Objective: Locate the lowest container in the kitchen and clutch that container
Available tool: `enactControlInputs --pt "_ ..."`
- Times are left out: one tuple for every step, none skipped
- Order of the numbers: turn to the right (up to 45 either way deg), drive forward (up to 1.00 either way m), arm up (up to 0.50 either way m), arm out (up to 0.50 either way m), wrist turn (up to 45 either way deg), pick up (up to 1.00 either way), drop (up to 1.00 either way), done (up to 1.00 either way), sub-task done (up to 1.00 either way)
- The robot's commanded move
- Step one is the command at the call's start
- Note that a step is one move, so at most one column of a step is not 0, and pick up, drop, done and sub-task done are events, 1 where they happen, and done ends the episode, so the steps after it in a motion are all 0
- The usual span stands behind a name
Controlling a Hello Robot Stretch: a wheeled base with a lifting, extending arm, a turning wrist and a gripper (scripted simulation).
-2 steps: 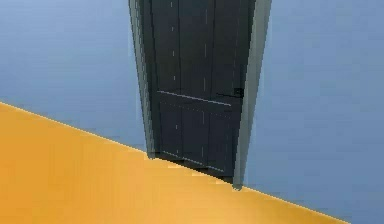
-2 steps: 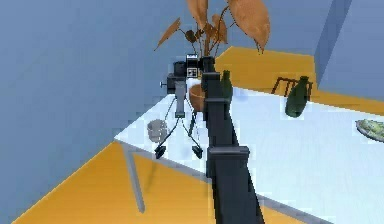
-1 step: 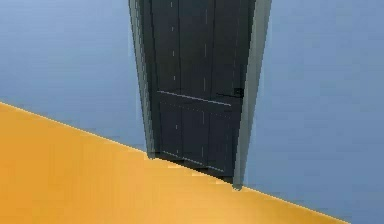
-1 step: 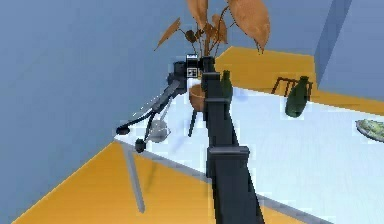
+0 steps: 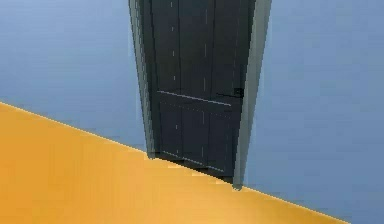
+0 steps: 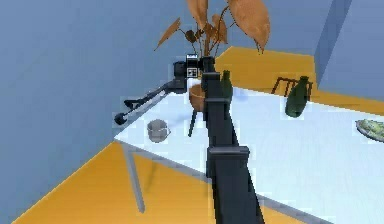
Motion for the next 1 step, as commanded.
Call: enactControlInputs --pt "0.0 0.00 0.00 0.00 45.0 0.00 0.00 0.00 0.00"
